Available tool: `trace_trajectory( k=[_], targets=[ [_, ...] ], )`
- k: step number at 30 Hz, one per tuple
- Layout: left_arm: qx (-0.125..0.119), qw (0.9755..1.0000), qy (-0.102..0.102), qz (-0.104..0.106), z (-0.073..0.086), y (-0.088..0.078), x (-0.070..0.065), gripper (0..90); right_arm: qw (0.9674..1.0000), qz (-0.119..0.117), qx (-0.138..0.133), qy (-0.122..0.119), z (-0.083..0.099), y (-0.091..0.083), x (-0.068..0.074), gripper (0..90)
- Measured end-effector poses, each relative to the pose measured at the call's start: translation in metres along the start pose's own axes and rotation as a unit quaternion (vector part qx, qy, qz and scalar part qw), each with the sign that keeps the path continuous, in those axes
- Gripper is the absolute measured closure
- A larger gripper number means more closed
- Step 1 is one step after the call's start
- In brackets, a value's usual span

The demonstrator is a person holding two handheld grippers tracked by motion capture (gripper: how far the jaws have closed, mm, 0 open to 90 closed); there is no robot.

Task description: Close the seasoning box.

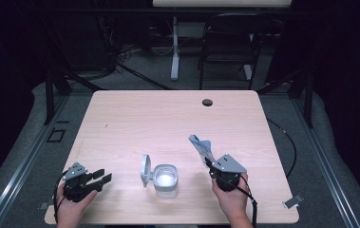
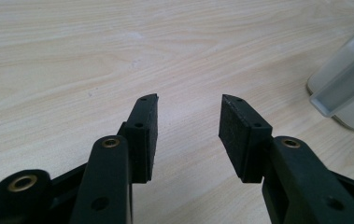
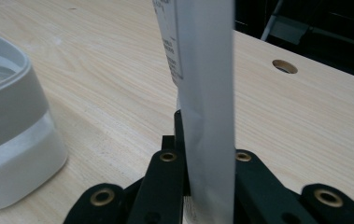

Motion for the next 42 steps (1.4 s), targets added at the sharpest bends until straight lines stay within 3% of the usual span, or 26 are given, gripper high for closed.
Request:
trace_trajectory(
  k=[9, 16, 27, 36, 42],
  targets=[
    [-0.005, 1.0, 0.004, 0.001, 0.0, -0.001, 0.0, 57.8, 0.9997, 0.01, 0.014, 0.014, 0.004, 0.01, -0.008, 88.4],
    [-0.006, 1.0, 0.004, 0.002, 0.0, -0.002, 0.0, 57.8, 0.9994, 0.004, 0.025, 0.023, 0.007, 0.015, -0.009, 88.4],
    [-0.005, 1.0, 0.005, 0.001, 0.0, -0.002, 0.001, 57.8, 0.9976, 0.0, 0.061, 0.034, 0.022, 0.028, -0.01, 88.4],
    [0.0, 1.0, 0.006, 0.0, 0.002, 0.0, 0.001, 57.9, 0.9963, -0.003, 0.075, 0.042, 0.036, 0.033, -0.012, 88.2],
    [0.0, 1.0, 0.007, -0.001, 0.003, 0.002, 0.0, 57.9, 0.9961, -0.004, 0.076, 0.046, 0.036, 0.031, -0.013, 81.2]
  ],
)
Point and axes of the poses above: each handheld gripper's, and its own axes: y roughly forward along the jaws, z roughly out of its underside, x roughly to its left, the point moved 6 cm from there along y, roughly forward along the jaws, and after that the axes turned 4 degrees about -z, right-handed, at the moved point
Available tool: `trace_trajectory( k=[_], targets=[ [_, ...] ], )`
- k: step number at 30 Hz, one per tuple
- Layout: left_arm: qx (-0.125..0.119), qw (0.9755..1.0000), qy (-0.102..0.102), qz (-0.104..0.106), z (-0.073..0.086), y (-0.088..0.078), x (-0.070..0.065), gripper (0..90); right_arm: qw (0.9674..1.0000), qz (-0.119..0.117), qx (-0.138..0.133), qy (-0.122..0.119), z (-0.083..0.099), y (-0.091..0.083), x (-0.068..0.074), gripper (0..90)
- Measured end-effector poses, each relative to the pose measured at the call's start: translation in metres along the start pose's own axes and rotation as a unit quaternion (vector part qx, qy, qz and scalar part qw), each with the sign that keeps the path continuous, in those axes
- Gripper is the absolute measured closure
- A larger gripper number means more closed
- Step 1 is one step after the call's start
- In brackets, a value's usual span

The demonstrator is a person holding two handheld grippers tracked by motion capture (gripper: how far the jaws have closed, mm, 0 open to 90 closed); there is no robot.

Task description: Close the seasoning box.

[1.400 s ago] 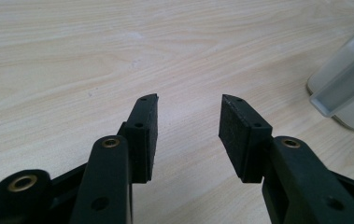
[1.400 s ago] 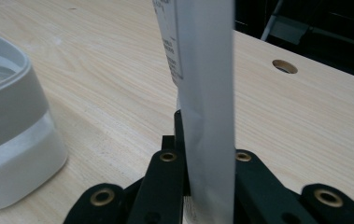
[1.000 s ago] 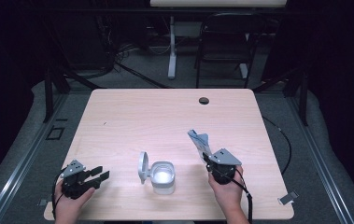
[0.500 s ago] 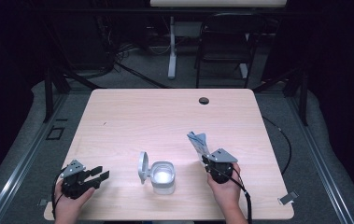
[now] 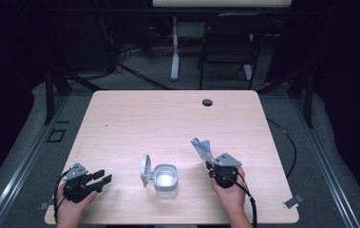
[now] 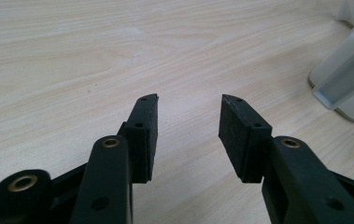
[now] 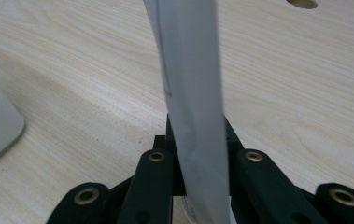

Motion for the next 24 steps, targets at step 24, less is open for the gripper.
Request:
trace_trajectory(
  k=[24],
  targets=[
    [0.008, 0.9999, 0.013, 0.007, 0.0, -0.001, -0.009, 58.0, 0.9996, -0.003, -0.025, -0.011, 0.014, -0.027, 0.003, 53.6]
  ],
)
Point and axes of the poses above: each handheld gripper's, and its own axes: y roughly forward along the jaws, z roughly out of its underside, x roughly to its left, the point moved 6 cm from there along y, roughly forward along the jaws, and after that the axes turned 4 degrees about -z, right-handed, at the moved point
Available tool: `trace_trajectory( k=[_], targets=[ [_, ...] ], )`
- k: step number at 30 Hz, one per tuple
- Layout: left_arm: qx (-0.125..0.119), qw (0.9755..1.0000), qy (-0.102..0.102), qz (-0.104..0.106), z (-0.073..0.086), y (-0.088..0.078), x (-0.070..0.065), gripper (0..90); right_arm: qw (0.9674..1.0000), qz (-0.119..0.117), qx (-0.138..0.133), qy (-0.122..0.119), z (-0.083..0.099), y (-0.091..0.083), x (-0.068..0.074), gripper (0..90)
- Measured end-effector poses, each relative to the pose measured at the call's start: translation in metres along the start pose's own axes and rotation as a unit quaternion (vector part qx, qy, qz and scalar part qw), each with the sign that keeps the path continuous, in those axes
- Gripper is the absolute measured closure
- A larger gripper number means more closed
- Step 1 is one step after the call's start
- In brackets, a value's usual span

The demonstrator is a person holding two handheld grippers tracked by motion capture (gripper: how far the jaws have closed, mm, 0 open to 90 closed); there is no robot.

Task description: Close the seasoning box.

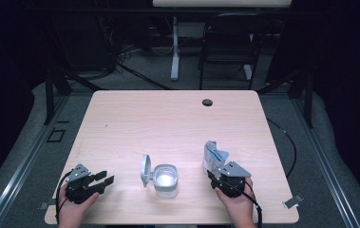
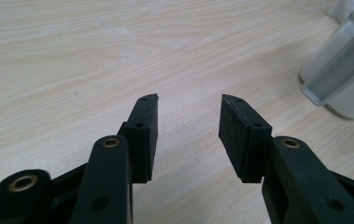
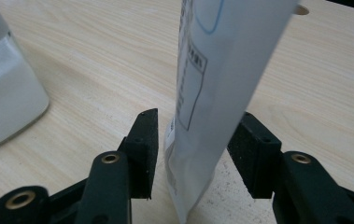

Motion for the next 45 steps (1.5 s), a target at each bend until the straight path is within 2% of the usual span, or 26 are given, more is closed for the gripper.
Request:
trace_trajectory(
  k=[4, 16, 22, 24, 29, 36, 41, 44, 45],
  targets=[
    [-0.003, 1.0, 0.001, 0.004, 0.0, 0.0, -0.004, 59.3, 0.9999, -0.001, 0.007, -0.009, 0.002, -0.004, 0.003, 50.9],
    [-0.011, 0.9997, 0.01, 0.018, -0.006, -0.002, -0.018, 59.8, 0.9999, -0.014, 0.003, 0.002, 0.009, -0.028, 0.012, 47.3],
    [-0.009, 0.9995, 0.017, 0.026, -0.008, -0.002, -0.025, 61.3, 0.9994, -0.018, -0.007, 0.029, 0.019, -0.031, 0.013, 45.5],
    [-0.015, 0.9993, 0.017, 0.03, -0.009, -0.002, -0.028, 61.9, 0.9991, -0.021, -0.006, 0.037, 0.021, -0.031, 0.012, 45.3],
    [-0.02, 0.9987, 0.024, 0.04, -0.016, -0.002, -0.035, 64.5, 0.9995, -0.019, -0.004, 0.023, 0.021, -0.03, 0.014, 44.6],
    [-0.022, 0.9966, 0.046, 0.065, -0.026, -0.004, -0.052, 75.8, 0.9998, -0.019, 0.005, 0.004, 0.023, -0.028, 0.018, 43.2],
    [-0.018, 0.995, 0.062, 0.076, -0.03, -0.007, -0.06, 85.6, 0.9998, -0.02, 0.006, 0.005, 0.025, -0.026, 0.019, 41.2],
    [-0.022, 0.9946, 0.061, 0.081, -0.033, -0.008, -0.065, 89.8, 0.9998, -0.018, 0.01, 0.002, 0.026, -0.027, 0.018, 40.2],
    [-0.023, 0.9942, 0.067, 0.082, -0.034, -0.008, -0.066, 90.0, 0.9998, -0.017, 0.009, 0.003, 0.026, -0.027, 0.017, 39.8]
  ],
)
Point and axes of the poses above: each handheld gripper's, and its own axes: y roughly forward along the jaws, z roughly out of its underside, x roughly to its left, the point moved 6 cm from there along y, roughly forward along the jaws, and after that the axes turned 4 degrees about -z, right-handed, at the moved point
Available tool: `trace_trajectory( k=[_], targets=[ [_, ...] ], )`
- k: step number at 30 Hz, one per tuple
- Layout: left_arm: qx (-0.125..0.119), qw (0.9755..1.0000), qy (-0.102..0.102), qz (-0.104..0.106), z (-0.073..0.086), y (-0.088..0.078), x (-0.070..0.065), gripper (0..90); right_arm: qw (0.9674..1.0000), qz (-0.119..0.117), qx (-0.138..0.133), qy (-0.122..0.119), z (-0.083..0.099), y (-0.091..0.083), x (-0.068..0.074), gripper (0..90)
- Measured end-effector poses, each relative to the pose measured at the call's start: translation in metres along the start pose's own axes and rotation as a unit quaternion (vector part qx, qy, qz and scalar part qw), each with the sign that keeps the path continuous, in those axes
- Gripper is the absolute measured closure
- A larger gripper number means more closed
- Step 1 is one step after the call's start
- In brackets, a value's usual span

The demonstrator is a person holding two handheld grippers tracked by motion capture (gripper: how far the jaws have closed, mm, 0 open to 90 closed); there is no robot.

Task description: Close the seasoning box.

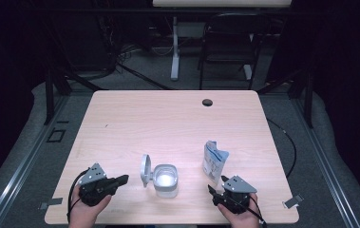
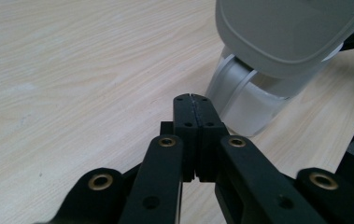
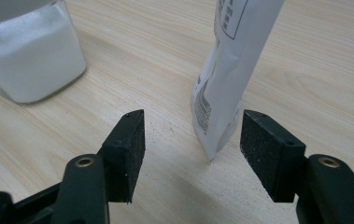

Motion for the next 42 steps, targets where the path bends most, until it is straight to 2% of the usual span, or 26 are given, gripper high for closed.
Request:
trace_trajectory(
  k=[5, 13, 15, 22, 28, 42],
  targets=[
    [-0.001, 0.9999, 0.006, 0.008, -0.006, -0.001, -0.008, 90.0, 1.0, 0.001, 0.004, 0.002, 0.002, 0.0, -0.002, 39.0],
    [-0.012, 0.9997, -0.01, 0.017, -0.016, -0.004, -0.014, 90.0, 1.0, 0.001, 0.0, 0.004, 0.002, 0.0, -0.004, 38.7],
    [-0.015, 0.9998, -0.007, 0.015, -0.018, -0.003, -0.015, 90.0, 0.9999, 0.0, 0.0, 0.01, 0.004, 0.001, -0.004, 38.7],
    [-0.011, 0.9999, -0.002, 0.011, -0.027, 0.002, -0.02, 90.0, 1.0, -0.004, 0.005, 0.006, 0.005, 0.0, -0.004, 38.8],
    [-0.012, 0.9998, -0.001, 0.014, -0.034, 0.006, -0.027, 90.0, 0.9999, -0.005, 0.011, 0.007, 0.008, 0.001, -0.007, 38.8],
    [-0.012, 0.9997, 0.002, 0.021, -0.042, 0.015, -0.033, 90.0, 0.9999, -0.005, 0.01, 0.011, 0.011, 0.001, -0.01, 38.9]
  ],
)
Point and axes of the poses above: each handheld gripper's, and its own axes: y roughly forward along the jaws, z roughly out of its underside, x roughly to its left, the point moved 6 cm from there along y, roughly forward along the jaws, and after that the axes turned 4 degrees about -z, right-handed, at the moved point
